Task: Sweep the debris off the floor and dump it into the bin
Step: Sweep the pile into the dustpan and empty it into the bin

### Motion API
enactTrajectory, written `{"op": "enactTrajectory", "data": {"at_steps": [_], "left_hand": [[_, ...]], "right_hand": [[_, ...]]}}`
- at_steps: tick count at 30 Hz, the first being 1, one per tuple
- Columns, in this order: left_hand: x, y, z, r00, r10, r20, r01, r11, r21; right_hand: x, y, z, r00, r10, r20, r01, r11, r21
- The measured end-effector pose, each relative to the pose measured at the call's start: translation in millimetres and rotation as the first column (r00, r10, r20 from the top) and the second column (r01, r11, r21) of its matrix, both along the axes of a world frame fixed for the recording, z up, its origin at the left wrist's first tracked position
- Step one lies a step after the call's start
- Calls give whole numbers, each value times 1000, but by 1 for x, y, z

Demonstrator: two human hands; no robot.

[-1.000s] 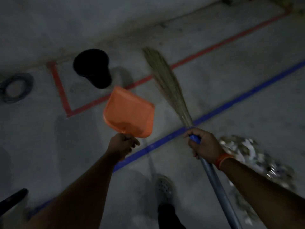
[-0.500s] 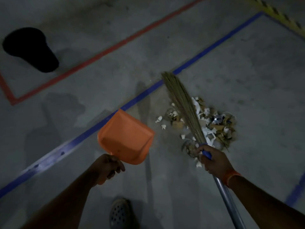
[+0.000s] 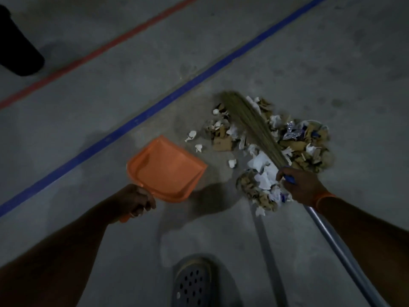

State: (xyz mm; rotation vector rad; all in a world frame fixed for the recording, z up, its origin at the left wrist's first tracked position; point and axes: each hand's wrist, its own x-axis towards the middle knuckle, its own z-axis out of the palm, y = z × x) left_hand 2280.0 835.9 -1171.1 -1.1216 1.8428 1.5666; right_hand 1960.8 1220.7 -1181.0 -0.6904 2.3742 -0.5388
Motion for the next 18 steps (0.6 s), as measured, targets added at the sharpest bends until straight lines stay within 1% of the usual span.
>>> {"op": "enactTrajectory", "data": {"at_steps": [2,4,8,10,13,15,18], "left_hand": [[-8,-6,-15,1000,7,-11,-7,1000,-15],[-18,-12,-26,1000,-21,-17,21,1000,9],[-41,-24,-43,996,-37,77,35,999,26],[-49,-30,-52,993,-57,100,53,998,43],[-53,-36,-64,997,-51,57,46,995,84],[-54,-32,-66,999,-36,28,33,995,95],[-51,-22,-72,999,-46,-1,46,992,118]], "right_hand": [[-8,-3,-28,997,72,-25,-72,997,25],[-14,-8,-45,992,122,-37,-121,992,41],[-24,-14,-66,980,195,34,-195,981,13],[-29,-15,-68,975,205,85,-205,979,-7],[-27,-11,-58,967,217,135,-211,976,-53],[-16,-7,-45,952,279,123,-276,960,-46],[6,0,-36,918,334,217,-327,943,-66]]}}
